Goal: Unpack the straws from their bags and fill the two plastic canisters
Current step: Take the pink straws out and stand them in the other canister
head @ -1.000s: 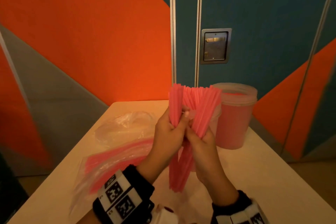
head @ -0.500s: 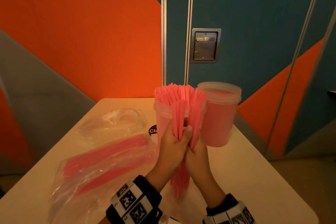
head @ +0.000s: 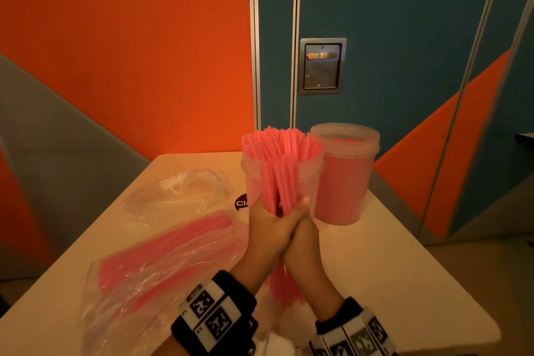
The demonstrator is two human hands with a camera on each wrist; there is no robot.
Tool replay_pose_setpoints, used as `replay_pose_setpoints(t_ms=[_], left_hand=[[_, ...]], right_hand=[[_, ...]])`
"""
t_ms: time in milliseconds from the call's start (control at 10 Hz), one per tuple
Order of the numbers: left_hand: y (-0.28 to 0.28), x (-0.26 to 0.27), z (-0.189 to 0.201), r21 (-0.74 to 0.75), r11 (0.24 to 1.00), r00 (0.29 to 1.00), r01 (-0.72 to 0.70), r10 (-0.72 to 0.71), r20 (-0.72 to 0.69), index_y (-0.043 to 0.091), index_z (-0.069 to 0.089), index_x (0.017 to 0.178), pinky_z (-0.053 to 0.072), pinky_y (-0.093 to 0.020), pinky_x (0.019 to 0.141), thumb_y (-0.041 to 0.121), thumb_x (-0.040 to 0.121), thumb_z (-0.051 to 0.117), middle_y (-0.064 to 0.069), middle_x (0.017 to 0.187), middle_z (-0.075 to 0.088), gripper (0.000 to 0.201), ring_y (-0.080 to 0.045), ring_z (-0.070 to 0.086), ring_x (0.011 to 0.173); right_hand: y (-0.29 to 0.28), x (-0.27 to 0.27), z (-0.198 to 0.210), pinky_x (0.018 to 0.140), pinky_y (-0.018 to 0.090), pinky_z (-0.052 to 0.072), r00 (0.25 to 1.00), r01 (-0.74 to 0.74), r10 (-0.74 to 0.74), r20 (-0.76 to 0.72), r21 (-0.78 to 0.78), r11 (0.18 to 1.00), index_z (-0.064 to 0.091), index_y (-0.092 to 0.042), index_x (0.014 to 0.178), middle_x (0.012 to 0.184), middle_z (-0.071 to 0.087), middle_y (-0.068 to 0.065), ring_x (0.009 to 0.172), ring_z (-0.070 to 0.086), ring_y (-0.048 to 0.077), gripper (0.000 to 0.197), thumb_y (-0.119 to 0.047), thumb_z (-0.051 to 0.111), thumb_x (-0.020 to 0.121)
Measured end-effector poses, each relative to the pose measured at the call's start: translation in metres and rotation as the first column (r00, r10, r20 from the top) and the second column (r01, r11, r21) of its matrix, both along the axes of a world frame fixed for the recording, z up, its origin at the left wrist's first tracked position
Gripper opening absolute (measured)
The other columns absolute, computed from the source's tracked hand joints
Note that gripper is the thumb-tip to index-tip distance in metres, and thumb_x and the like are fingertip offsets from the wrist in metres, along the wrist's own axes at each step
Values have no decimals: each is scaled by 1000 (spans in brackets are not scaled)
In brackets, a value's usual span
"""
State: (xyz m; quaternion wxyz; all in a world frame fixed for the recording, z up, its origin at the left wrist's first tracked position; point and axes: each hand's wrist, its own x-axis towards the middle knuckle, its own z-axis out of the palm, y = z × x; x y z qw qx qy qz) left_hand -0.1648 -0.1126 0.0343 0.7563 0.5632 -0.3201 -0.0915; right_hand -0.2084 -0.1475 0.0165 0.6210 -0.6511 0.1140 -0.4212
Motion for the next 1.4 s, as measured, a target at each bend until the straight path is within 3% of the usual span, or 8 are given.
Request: replay_pose_setpoints(t_ms=[200,500,700,900,1000,1100,1200,1400], left_hand=[[-6,0,10,-27,993,983,119,-121,-135,16,66,92,56,-22,76,4,81,68,-1,85,71,17,-8,69,78],[-5,3,19,55,971,971,231,-227,-69,13,63,93,54,-31,75,10,86,62,-3,80,68,8,-16,65,78],[-8,0,26,6,987,987,158,-159,13,16,61,101,51,-12,72,5,83,65,9,83,66,21,6,64,73],[-14,-9,12,-16,996,984,-85,86,157,27,52,97,46,-8,60,-11,66,70,11,82,59,52,8,59,67],[-13,-7,-3,40,989,979,-143,135,150,33,45,93,48,-17,60,-8,65,69,11,83,58,56,-4,58,71],[-14,-4,-13,145,980,981,-140,117,154,26,55,79,47,-21,57,-5,67,69,11,68,63,36,0,58,61],[-17,-2,-14,178,976,985,-122,97,143,6,60,81,49,-36,60,-2,68,69,-14,75,65,17,-16,58,65],[-21,-1,-12,176,982,995,-71,56,87,14,51,67,43,-20,44,-7,66,66,-2,59,53,26,-14,51,52]], right_hand=[[-16,0,-4,72,2,42,998,54,-57,-9,-171,984,45,-33,96,97,56,-13,87,56,-12,20,-21,55,83],[-52,-22,-8,93,23,48,814,-579,580,-14,48,814,29,-27,134,132,50,-7,122,50,3,83,8,56,64],[-31,-8,-13,92,12,46,960,-223,187,-206,-170,960,24,-33,133,124,47,-18,112,49,-13,90,-28,74,57],[-17,8,-25,61,4,40,933,242,-278,-227,-177,954,51,-19,105,81,51,-18,78,62,-4,16,-11,51,92],[-15,8,-34,51,-1,38,902,166,-210,-378,-147,975,57,-10,107,74,48,-18,61,52,-9,15,-11,49,94],[-13,8,-37,71,4,43,864,132,-178,-471,-130,983,58,-15,103,78,50,-12,85,55,12,15,-9,48,94],[-18,2,-41,87,41,53,881,91,-93,-463,-26,996,56,-24,88,92,63,3,96,62,30,23,-1,54,87],[-34,-21,-2,70,19,52,910,-181,141,-389,-68,981,43,0,122,107,55,8,89,57,9,65,16,65,63]])
